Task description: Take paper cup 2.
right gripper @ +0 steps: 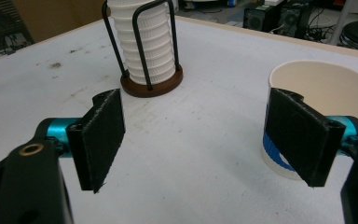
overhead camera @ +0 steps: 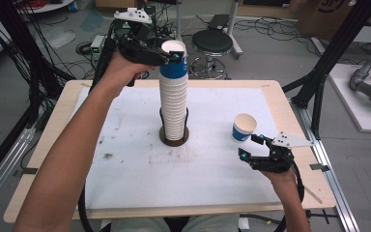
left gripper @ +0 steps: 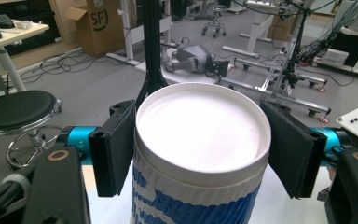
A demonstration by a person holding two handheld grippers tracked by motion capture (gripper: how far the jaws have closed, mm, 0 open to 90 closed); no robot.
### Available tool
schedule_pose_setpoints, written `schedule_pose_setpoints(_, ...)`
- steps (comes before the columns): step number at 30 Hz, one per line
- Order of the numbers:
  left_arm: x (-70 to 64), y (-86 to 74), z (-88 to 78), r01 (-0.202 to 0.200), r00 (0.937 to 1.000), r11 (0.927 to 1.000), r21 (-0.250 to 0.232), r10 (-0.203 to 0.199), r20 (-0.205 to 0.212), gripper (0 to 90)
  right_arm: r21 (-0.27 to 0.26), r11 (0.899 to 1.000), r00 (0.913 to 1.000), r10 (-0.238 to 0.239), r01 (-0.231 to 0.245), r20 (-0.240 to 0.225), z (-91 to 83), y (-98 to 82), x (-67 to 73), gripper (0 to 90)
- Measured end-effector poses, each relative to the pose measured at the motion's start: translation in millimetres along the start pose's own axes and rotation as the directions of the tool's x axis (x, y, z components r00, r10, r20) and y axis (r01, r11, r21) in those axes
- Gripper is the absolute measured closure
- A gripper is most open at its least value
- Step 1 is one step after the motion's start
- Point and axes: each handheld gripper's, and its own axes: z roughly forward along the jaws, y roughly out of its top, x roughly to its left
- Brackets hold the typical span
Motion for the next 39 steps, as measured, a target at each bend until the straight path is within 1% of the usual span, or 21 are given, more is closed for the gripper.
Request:
schedule_pose_setpoints(5, -0.8, 5.9, -3.4, 0.000, 1.0000, 0.9995, -0.031, 0.000, 0.000, 30.4, -0.002, 1.000, 1.0000, -0.004, 0.004, -0.002, 0.1, -0.1, -0.1, 20.7)
schedule_pose_setpoints(8, -1.6, 11.7, -6.3, -0.003, 1.0000, 0.9995, -0.032, 0.003, 0.001, 30.4, -0.003, 1.000, 1.0000, 0.000, 0.000, -0.001, 0.0, -0.2, 0.1, 20.7)
schedule_pose_setpoints(15, -4.1, 26.5, -19.7, 0.000, 1.0000, 0.9963, -0.086, 0.000, -0.002, 30.5, -0.006, 1.000, 1.0000, -0.003, 0.003, -0.004, 0.2, 0.0, 0.2, 20.7)
schedule_pose_setpoints(16, -4.7, 28.3, -21.9, 0.007, 1.0000, 0.9951, -0.099, -0.007, -0.002, 30.6, -0.007, 1.000, 1.0000, -0.002, 0.001, -0.007, 0.5, 0.1, 0.3, 20.7)
schedule_pose_setpoints(17, -4.6, 29.9, -24.0, 0.002, 1.0000, 0.9947, -0.102, -0.003, -0.002, 30.6, -0.003, 1.000, 0.9999, 0.004, -0.004, -0.010, 0.6, 0.2, 1.0, 20.7)
schedule_pose_setpoints(19, -5.4, 34.7, -30.1, 0.007, 0.9999, 0.9929, -0.118, -0.008, -0.007, 30.6, -0.005, 1.000, 0.9999, 0.000, 0.000, -0.012, 1.4, 0.5, 1.0, 20.7)
schedule_pose_setpoints(23, -7.7, 43.8, -46.1, 0.018, 0.9998, 0.9854, -0.169, -0.019, -0.006, 30.6, -0.006, 1.000, 0.9999, 0.001, -0.001, -0.017, 2.0, 0.7, 1.1, 20.7)
schedule_pose_setpoints(26, -8.9, 49.8, -58.8, 0.012, 0.9998, 0.9822, -0.187, -0.015, -0.013, 30.7, -0.011, 1.000, 0.9999, 0.007, -0.007, -0.015, 1.2, 0.7, 0.5, 20.7)
schedule_pose_setpoints(27, -9.2, 51.2, -61.9, 0.013, 0.9998, 0.9805, -0.196, -0.016, -0.014, 30.7, -0.012, 1.000, 0.9998, 0.010, -0.010, -0.015, 0.8, 0.7, 0.6, 20.7)
schedule_pose_setpoints(28, -9.5, 53.1, -66.9, 0.018, 0.9997, 0.9773, -0.211, -0.022, -0.015, 30.7, -0.012, 1.000, 0.9998, 0.010, -0.010, -0.015, 0.6, 0.8, 0.7, 20.7)
schedule_pose_setpoints(32, -9.0, 55.7, -81.1, 0.018, 0.9995, 0.9720, -0.234, -0.023, -0.021, 30.7, -0.011, 1.000, 0.9998, 0.006, -0.006, -0.018, 1.0, 1.5, 1.6, 20.7)
schedule_pose_setpoints(37, -8.9, 50.6, -95.2, 0.003, 0.9995, 0.9737, -0.228, -0.010, -0.031, 30.8, -0.008, 1.000, 0.9997, 0.007, -0.007, -0.025, 2.4, 1.4, 2.6, 20.7)
schedule_pose_setpoints(39, -9.6, 46.0, -101.2, 0.003, 0.9995, 0.9723, -0.234, -0.010, -0.029, 30.8, -0.008, 1.000, 0.9997, 0.006, -0.006, -0.026, 2.4, 1.4, 2.8, 20.7)
